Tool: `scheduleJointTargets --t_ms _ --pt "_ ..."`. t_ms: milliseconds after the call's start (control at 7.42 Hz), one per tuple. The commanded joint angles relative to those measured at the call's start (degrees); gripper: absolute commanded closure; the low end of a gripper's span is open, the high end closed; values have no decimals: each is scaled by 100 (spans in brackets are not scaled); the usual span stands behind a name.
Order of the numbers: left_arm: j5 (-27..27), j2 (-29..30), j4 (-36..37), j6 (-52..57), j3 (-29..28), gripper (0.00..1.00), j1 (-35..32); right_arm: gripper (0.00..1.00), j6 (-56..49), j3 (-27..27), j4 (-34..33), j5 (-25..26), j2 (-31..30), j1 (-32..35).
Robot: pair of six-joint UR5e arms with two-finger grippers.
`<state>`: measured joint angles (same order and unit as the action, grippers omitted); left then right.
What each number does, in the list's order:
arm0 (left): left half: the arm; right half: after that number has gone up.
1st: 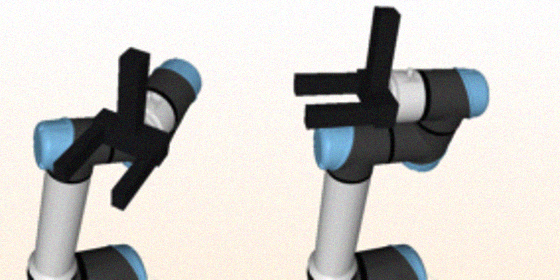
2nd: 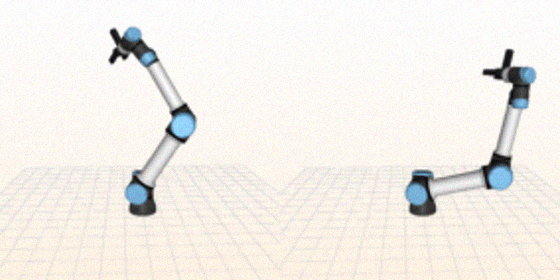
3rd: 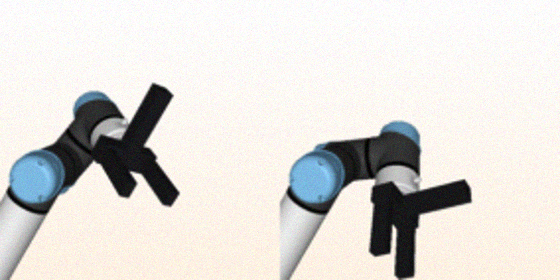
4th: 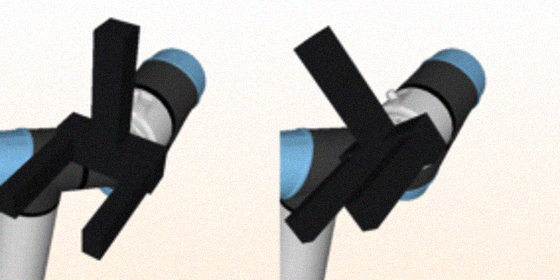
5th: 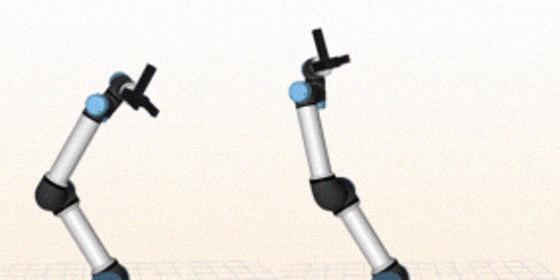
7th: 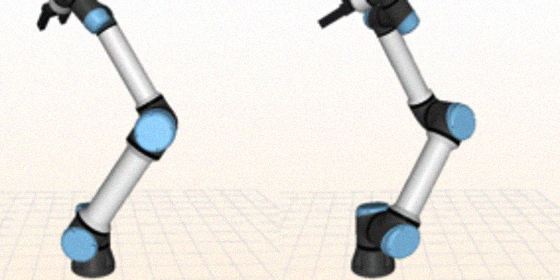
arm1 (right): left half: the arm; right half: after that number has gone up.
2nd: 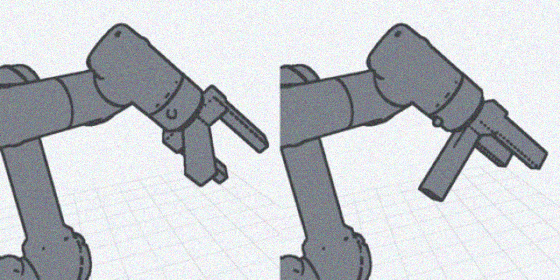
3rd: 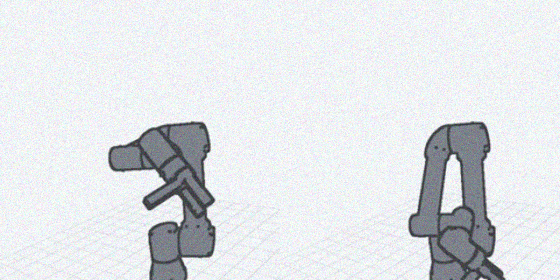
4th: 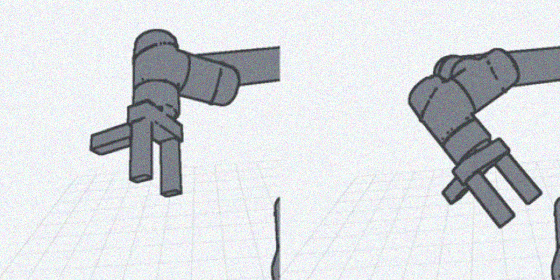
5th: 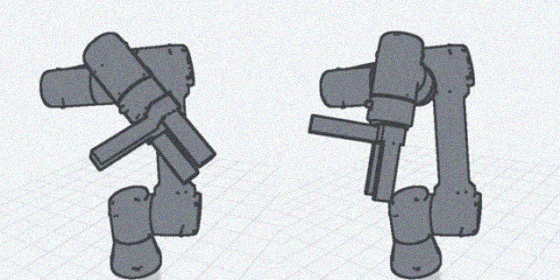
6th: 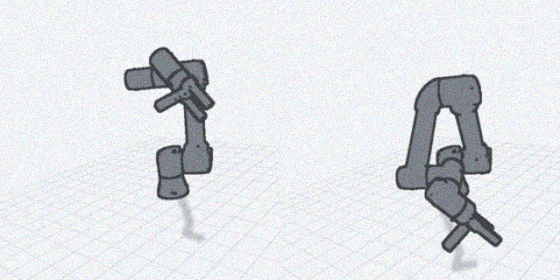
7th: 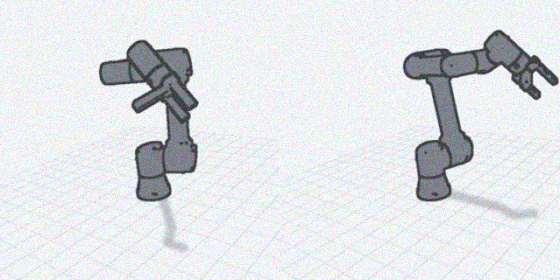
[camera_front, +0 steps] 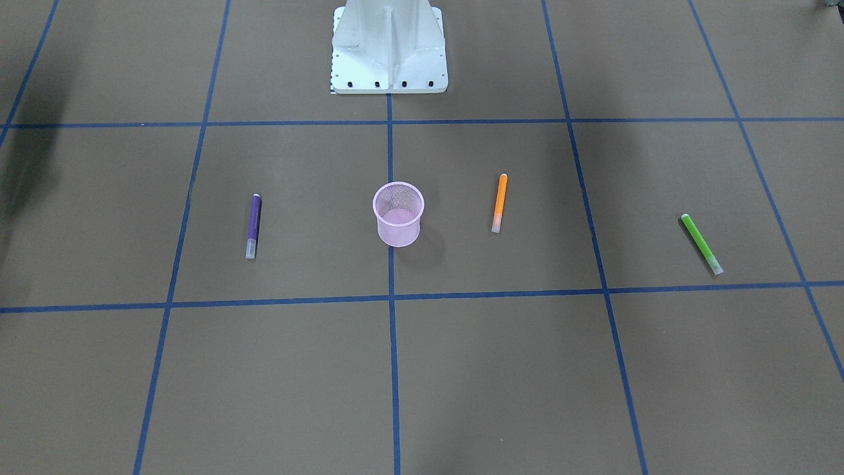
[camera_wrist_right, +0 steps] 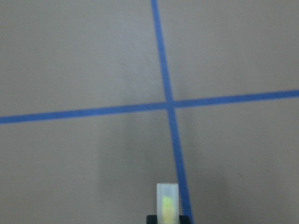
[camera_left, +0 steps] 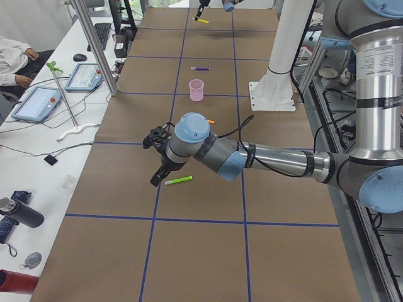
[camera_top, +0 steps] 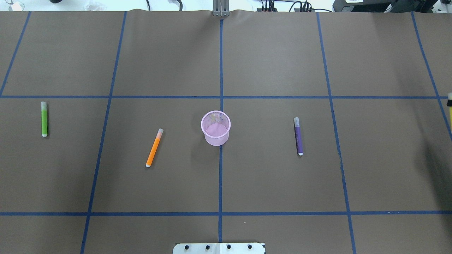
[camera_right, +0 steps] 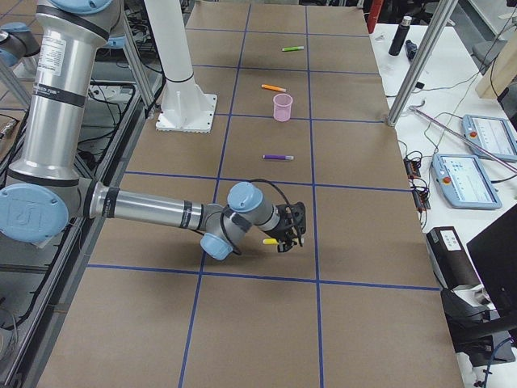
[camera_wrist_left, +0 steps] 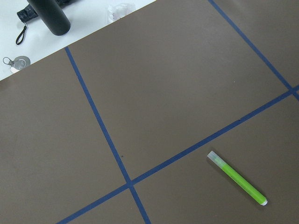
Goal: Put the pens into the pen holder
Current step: 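Carry the yellow pen with the right gripper over the pink cup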
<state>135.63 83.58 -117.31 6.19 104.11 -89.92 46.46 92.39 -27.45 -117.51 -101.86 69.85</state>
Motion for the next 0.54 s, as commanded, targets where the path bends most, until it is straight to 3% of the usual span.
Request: scheduleJointTargets --t_ms 0,404 --pt "25 0 -334 -21 -14 0 1 100 48 454 3 -149 717 -408" --pt "7 87 -371 -38 -5 0 579 100 721 744 -6 86 1807 -1199"
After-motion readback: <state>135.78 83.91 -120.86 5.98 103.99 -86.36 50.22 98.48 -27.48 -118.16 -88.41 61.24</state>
